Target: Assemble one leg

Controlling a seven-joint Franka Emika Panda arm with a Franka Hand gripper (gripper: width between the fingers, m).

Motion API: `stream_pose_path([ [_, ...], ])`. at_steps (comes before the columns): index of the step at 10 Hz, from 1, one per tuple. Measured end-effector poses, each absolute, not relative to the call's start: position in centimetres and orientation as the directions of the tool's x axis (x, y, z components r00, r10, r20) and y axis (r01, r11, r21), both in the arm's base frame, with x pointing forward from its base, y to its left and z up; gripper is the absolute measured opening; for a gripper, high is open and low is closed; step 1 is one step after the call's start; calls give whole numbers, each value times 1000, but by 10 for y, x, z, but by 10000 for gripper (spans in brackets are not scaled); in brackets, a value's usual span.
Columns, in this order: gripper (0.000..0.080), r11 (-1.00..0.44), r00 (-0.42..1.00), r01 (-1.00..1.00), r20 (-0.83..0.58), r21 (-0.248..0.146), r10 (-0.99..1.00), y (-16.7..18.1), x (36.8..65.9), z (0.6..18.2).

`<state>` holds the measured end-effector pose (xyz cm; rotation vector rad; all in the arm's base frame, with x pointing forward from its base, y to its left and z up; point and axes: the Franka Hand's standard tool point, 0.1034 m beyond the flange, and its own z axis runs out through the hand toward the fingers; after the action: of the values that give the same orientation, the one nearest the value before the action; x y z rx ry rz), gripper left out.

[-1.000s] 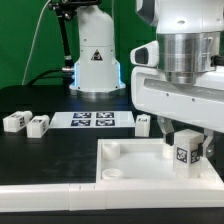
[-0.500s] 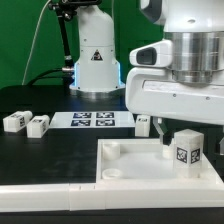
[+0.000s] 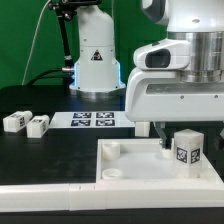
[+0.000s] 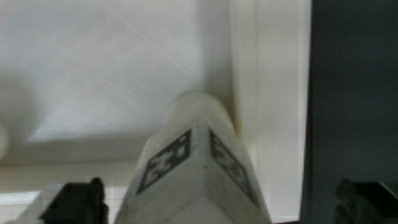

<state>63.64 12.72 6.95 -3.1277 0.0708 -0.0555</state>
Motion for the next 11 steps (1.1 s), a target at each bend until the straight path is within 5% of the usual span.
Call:
stream_pose_path([
  [4, 649, -961, 961, 276, 37, 6, 276, 123, 637, 70],
  [6, 411, -963, 962, 270, 37, 6, 270, 121, 638, 70],
  [7, 411, -963, 962, 270, 37, 6, 270, 121, 638, 70],
  [8, 289, -966, 965, 258, 37, 6, 258, 121, 638, 70],
  [11, 289, -996, 995, 92, 40, -4, 92, 122, 637, 69],
])
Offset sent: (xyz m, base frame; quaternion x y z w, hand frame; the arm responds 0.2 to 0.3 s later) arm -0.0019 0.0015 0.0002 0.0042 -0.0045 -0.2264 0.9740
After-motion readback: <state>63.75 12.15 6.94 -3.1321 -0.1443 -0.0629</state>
